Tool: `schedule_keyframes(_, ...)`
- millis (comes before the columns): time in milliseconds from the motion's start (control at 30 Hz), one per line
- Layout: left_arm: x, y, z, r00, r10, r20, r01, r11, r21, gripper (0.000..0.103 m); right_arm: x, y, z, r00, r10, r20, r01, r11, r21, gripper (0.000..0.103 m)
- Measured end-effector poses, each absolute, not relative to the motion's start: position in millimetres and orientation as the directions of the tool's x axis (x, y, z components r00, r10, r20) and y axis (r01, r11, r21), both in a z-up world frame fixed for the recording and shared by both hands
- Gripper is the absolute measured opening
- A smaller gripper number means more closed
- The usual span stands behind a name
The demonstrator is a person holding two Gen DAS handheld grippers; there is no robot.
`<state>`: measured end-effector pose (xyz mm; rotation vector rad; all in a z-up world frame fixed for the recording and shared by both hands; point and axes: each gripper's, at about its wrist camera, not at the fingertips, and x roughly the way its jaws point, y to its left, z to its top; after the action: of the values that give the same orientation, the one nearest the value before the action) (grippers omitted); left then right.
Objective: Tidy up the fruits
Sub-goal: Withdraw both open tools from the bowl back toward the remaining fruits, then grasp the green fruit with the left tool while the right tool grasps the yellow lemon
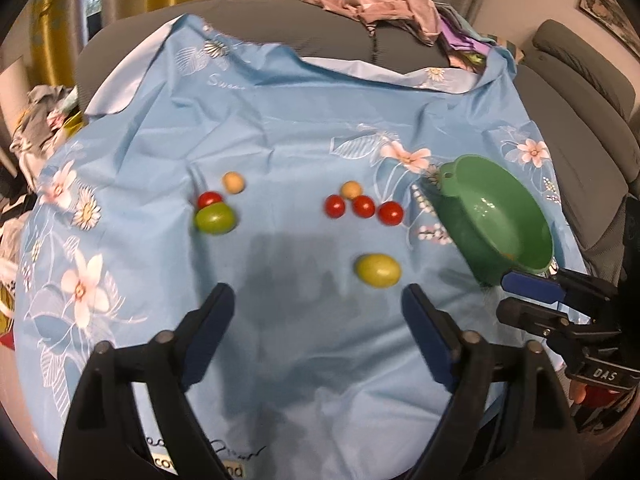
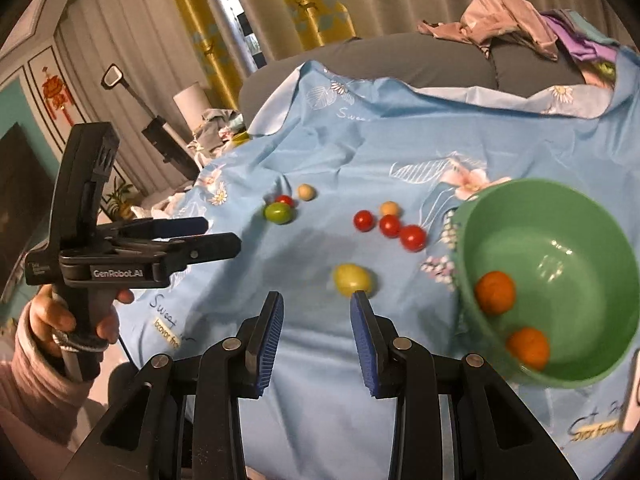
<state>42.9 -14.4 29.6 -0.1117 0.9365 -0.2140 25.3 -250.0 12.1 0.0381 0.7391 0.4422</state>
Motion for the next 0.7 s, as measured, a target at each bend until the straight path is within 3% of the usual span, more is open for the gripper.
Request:
schedule_keyframes(367, 28, 15, 11, 0.570, -0.153, -0.807, 0.050, 0.987, -0.152, 0.093, 39, -250, -12, 0.628, 0.338, -0.701, -0.321, 0.933, 0.162, 0.035)
schedule_keyframes(700, 44, 29, -2, 0.577, -0.203, -0.791, 0.071, 0.977, -0.199, 0.091, 70, -236, -33, 0.587, 0.314, -0.746, -0.325, 0.936, 0.137, 0.035)
